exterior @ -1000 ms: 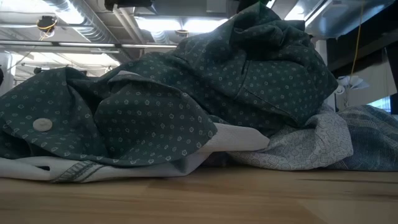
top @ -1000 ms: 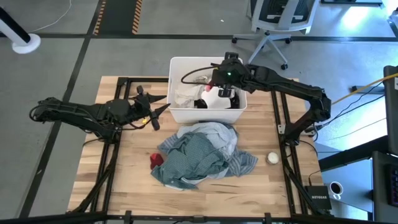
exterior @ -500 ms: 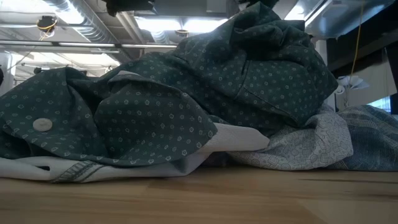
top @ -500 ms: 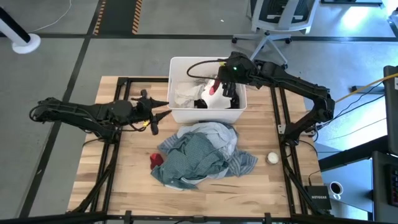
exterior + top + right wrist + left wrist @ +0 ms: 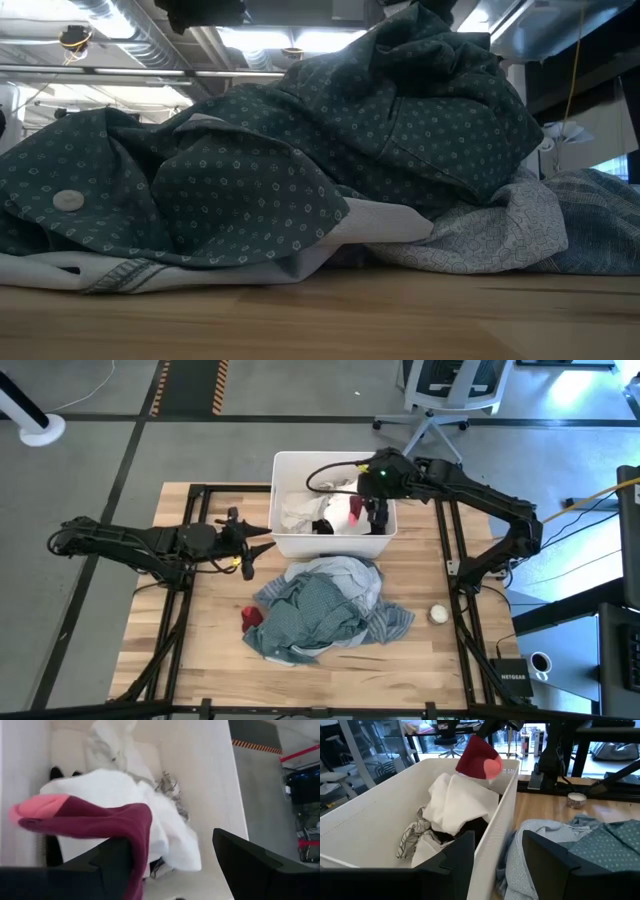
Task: Sort clothes
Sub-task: Put the top red sock into the white bin, then put the red sock into the white bin
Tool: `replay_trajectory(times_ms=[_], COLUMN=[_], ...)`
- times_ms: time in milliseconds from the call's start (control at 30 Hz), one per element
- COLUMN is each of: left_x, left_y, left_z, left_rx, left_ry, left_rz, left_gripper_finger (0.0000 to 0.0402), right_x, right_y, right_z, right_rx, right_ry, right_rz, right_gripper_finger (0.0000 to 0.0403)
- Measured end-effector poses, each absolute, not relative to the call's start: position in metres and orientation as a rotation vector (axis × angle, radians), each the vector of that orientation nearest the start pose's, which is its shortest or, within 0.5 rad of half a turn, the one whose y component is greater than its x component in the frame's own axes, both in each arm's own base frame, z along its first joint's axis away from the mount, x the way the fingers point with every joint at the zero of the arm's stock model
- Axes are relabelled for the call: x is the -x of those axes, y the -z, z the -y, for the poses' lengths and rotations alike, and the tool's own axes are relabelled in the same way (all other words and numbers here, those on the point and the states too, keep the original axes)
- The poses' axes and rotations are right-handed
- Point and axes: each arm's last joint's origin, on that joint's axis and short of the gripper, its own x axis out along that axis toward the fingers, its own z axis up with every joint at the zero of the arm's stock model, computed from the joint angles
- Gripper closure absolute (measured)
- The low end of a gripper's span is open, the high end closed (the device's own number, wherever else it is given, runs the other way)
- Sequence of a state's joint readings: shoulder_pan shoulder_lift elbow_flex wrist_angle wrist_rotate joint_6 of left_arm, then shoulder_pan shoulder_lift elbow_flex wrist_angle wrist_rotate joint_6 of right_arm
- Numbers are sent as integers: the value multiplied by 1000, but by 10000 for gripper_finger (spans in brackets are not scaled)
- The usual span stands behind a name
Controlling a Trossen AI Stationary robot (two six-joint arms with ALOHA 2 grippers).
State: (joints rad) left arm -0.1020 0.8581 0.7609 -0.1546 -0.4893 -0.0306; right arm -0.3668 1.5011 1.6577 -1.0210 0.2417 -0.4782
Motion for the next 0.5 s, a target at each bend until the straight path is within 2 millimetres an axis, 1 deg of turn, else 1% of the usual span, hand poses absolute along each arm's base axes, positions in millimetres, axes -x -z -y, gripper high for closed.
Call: replay_trajectory(times_ms=[133, 233, 267, 433, 500], left_x=[-187, -187, -187, -186, -185], left_y=[-313, -314, -314, -311, -306], left_z=[5, 5, 5, 4, 4], left_rx=[-41, -50, -52, -17, -8], left_ry=[-390, -389, -390, -400, -405], left_rz=[-263, -259, -256, -281, -328], left_gripper_finger=[240, 240, 240, 240, 240], right_x=[-270, -270, -271, -272, -271], right_y=[-396, -406, -408, -406, -405], right_z=[111, 114, 115, 115, 116], right_rx=[383, 429, 434, 380, 405], right_ry=[356, 483, 500, 308, 341], right_rz=[-981, -916, -890, -849, -874], right_gripper_finger=[127, 127, 127, 127, 127])
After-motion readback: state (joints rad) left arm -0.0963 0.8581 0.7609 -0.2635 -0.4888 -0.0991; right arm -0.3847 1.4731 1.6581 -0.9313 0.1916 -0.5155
